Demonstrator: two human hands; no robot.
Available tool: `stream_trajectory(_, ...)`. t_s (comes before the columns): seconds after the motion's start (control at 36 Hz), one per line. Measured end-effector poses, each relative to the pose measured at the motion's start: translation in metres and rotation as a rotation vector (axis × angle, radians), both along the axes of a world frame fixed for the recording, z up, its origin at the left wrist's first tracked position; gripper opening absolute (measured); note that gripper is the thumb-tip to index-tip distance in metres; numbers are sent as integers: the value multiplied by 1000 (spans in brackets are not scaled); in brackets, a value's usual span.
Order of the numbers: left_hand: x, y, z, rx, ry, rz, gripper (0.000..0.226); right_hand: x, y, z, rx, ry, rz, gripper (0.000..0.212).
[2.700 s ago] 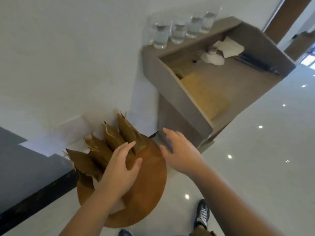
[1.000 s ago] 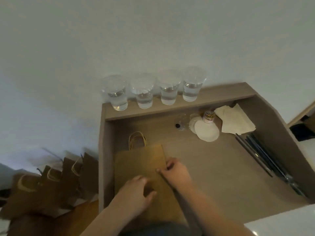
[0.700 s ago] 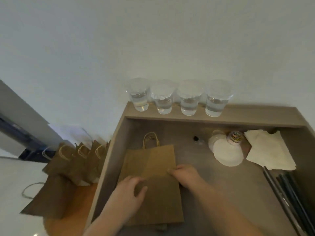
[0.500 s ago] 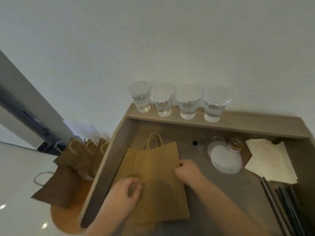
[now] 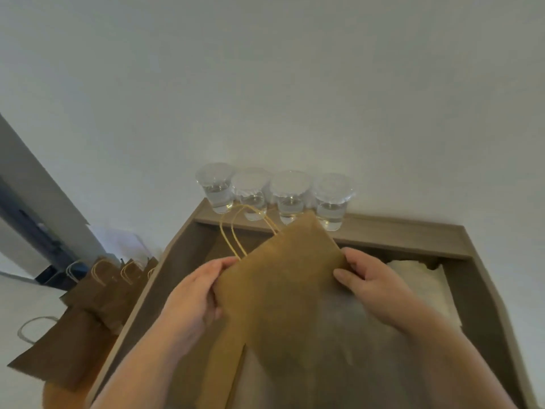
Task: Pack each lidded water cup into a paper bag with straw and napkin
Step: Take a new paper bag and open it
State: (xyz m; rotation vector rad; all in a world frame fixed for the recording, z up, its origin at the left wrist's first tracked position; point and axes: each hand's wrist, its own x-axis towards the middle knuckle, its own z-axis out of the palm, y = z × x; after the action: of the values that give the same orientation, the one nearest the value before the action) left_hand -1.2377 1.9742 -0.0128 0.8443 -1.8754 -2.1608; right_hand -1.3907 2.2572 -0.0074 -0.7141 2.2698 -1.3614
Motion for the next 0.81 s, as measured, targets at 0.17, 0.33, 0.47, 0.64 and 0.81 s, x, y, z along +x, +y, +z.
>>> stream_trajectory(0.17,-15,30,35,435,0,-592,82,7,42,14,-245,-86,-80,17)
stream_trajectory(0.33,-27,67,59,446,38,-854,89,15,61,27,-411,-164,-135,22)
stream_trajectory(0.47,-24,88,68,201,64,-853,95,26,51,24,-358,-63,-198,15)
stream_trajectory(0.64,-20,85,69,63,42,-1011,76,39,37,18,-397,-6,-249,13)
stream_trajectory(0.81,-15,74,60,115,24,-1056,58,46,21,12,-509,17,-342,17)
